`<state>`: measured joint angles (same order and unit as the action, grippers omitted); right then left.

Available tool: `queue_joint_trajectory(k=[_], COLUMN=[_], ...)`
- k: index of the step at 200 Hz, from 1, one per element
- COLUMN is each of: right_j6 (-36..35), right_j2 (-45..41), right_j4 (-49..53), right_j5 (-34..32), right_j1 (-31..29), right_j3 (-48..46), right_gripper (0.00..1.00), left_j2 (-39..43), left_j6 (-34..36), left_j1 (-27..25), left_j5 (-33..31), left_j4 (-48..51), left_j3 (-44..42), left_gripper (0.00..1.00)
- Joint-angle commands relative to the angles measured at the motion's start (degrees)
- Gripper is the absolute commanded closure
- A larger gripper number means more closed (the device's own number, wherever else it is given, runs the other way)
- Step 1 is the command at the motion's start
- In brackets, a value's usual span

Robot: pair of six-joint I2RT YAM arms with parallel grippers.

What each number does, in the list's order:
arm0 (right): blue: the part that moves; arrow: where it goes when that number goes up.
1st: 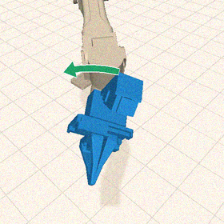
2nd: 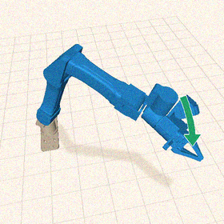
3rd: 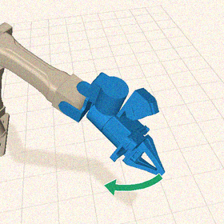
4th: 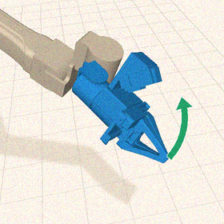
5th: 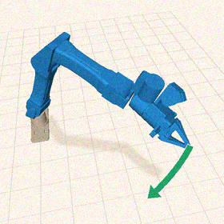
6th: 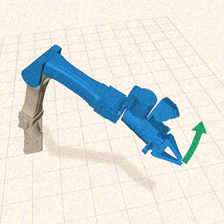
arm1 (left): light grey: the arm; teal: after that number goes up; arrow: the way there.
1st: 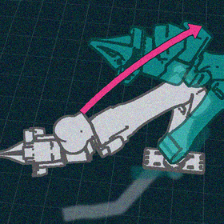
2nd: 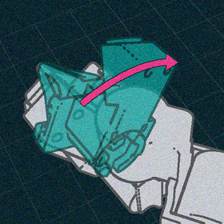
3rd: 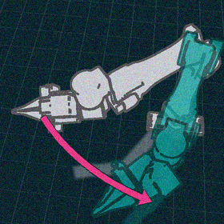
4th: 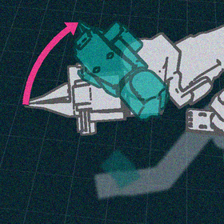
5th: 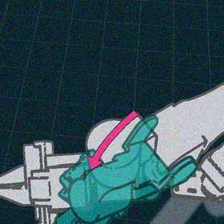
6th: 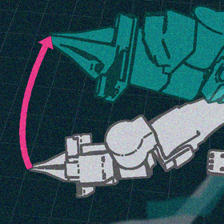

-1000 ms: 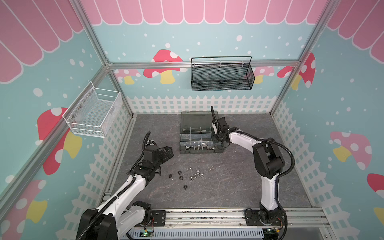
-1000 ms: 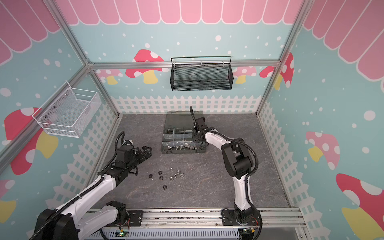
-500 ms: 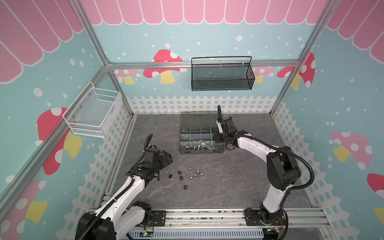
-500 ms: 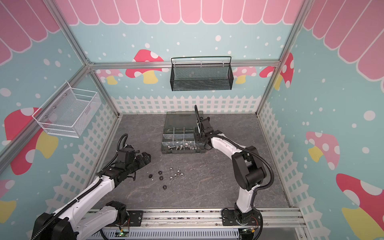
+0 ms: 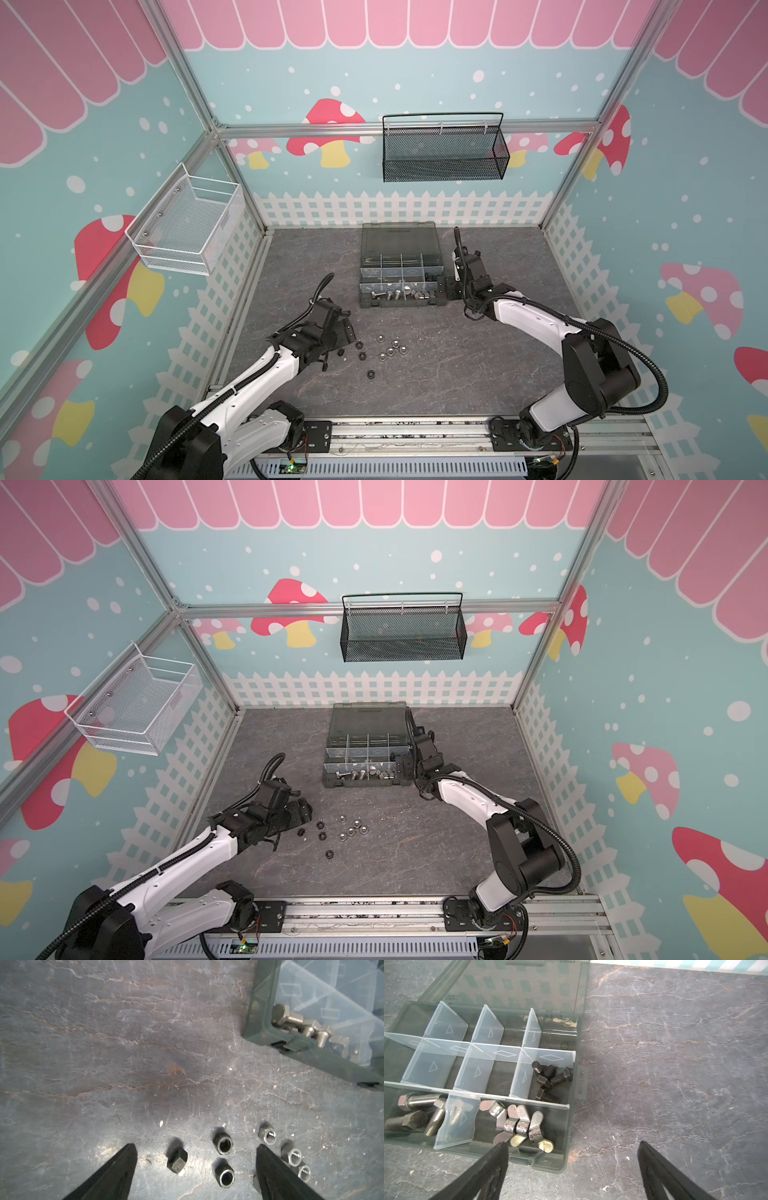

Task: Sort the screws and nuts into containers
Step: 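Lower the left gripper and close it on a black hex nut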

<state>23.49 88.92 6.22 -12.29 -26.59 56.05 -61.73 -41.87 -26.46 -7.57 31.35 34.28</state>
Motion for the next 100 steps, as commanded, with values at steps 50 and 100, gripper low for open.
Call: queue_joint_trajectory(k=[50, 100], right_j6=[2.71, 2.97], right_j2=[-2.07, -1.66], right_j4=[-1.93, -1.91], right_j5=[-3.39, -2.87], right_j1=[0.24, 0.22], right_j3=[-2.15, -1.90], right_gripper=[0.02, 0.02], left_j2=[-9.80, -12.76], left_j6=[-1.35, -1.46], left_j1=[-5.20, -5.71], left_j5=[-4.64, -4.49], left_j4=[7.79, 7.36], left_j3=[4.34, 3.46], left_gripper=[0.28, 0.45])
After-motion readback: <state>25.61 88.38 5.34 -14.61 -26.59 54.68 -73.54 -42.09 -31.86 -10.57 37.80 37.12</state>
